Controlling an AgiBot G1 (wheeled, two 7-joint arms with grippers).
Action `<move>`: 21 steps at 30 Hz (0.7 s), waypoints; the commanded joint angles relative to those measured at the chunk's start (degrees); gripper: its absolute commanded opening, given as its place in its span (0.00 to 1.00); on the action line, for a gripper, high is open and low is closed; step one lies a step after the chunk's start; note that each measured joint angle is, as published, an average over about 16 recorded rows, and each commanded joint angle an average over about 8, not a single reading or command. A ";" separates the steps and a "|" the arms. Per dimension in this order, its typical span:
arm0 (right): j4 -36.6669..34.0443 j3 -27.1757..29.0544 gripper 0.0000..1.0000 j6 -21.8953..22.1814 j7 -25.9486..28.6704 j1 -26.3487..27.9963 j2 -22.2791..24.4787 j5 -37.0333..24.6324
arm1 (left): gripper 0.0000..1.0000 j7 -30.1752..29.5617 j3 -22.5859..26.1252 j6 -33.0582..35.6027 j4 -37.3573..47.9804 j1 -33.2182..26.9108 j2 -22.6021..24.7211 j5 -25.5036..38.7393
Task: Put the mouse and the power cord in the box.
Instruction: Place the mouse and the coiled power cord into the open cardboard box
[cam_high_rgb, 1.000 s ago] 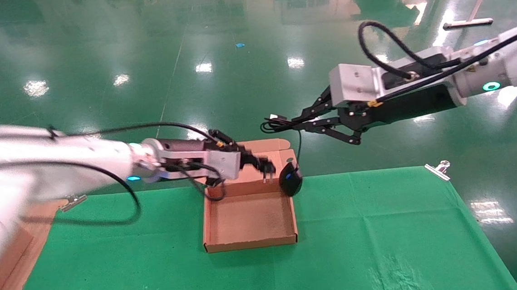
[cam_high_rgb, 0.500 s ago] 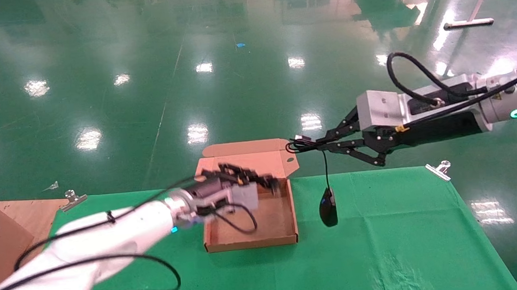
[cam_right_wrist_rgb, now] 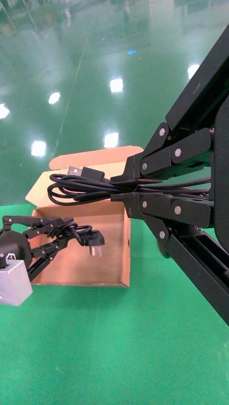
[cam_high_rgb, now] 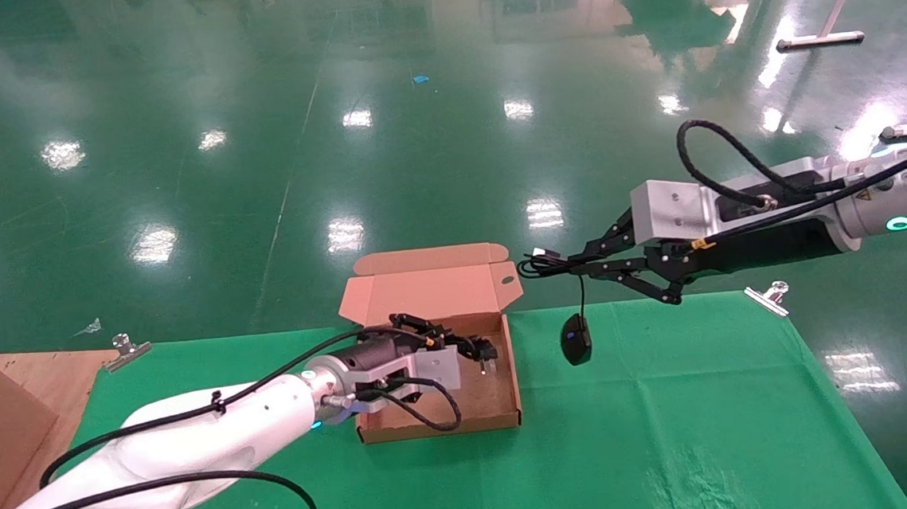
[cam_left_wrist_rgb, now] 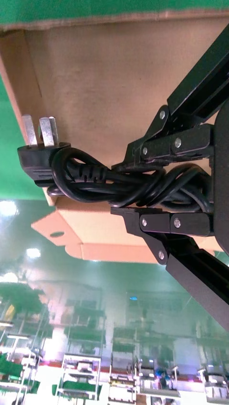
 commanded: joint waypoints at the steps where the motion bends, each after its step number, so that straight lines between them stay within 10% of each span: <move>1: 0.01 0.03 0.00 0.32 0.02 -0.24 -0.09 0.04 | 1.00 -0.62 1.27 -0.47 -0.25 -0.16 -0.02 -0.64; 21: 0.81 0.41 0.00 -1.16 1.47 -0.35 -5.20 0.59 | 1.00 -7.27 4.68 0.62 5.13 -4.50 -1.00 -12.66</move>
